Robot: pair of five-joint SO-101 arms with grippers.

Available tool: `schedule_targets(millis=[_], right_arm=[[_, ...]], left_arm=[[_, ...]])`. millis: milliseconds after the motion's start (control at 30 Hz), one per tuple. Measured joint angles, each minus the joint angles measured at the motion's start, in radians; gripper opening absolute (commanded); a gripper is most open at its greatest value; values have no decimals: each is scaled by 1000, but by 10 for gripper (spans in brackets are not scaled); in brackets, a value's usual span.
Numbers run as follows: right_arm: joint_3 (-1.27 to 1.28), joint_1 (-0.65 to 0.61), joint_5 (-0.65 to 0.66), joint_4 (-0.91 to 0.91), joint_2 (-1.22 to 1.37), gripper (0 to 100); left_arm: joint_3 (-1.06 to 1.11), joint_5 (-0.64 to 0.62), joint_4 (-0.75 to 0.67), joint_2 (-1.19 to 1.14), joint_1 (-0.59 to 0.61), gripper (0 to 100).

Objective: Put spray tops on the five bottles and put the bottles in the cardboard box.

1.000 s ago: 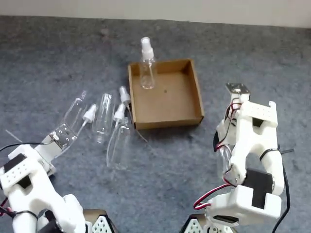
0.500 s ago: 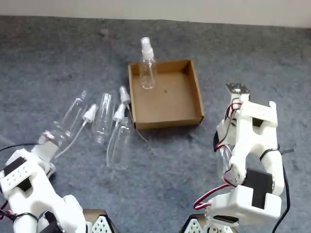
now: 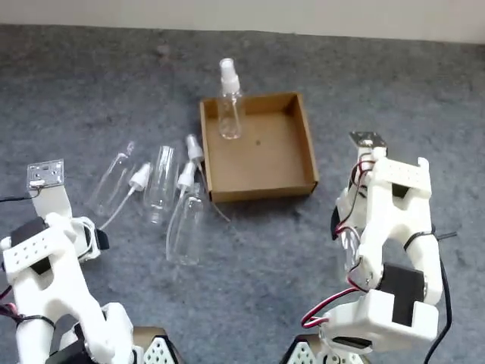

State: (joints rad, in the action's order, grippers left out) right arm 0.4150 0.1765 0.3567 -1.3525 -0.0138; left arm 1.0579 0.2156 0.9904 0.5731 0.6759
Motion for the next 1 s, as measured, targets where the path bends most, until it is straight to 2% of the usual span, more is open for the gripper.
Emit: schedule_targets(millis=[133, 200, 333, 500, 667, 833, 1000], right_arm=[[0, 0, 0, 0, 0, 4], [0, 0, 0, 0, 0, 4], [0, 0, 0, 0, 0, 4], [0, 0, 0, 0, 0, 4], [0, 0, 0, 0, 0, 4], [0, 0, 37, 0, 0, 4], [0, 0, 44, 0, 0, 4]], left_arm=[[14, 3, 0, 0, -2, 242], [18, 63, 5, 0, -2, 245], [-5, 224, 89, 0, -2, 246], [-141, 466, 247, 0, -2, 242], [-249, 724, 261, 0, -11, 242], [-210, 999, 264, 0, -35, 242], [-89, 1079, 235, 0, -81, 234]])
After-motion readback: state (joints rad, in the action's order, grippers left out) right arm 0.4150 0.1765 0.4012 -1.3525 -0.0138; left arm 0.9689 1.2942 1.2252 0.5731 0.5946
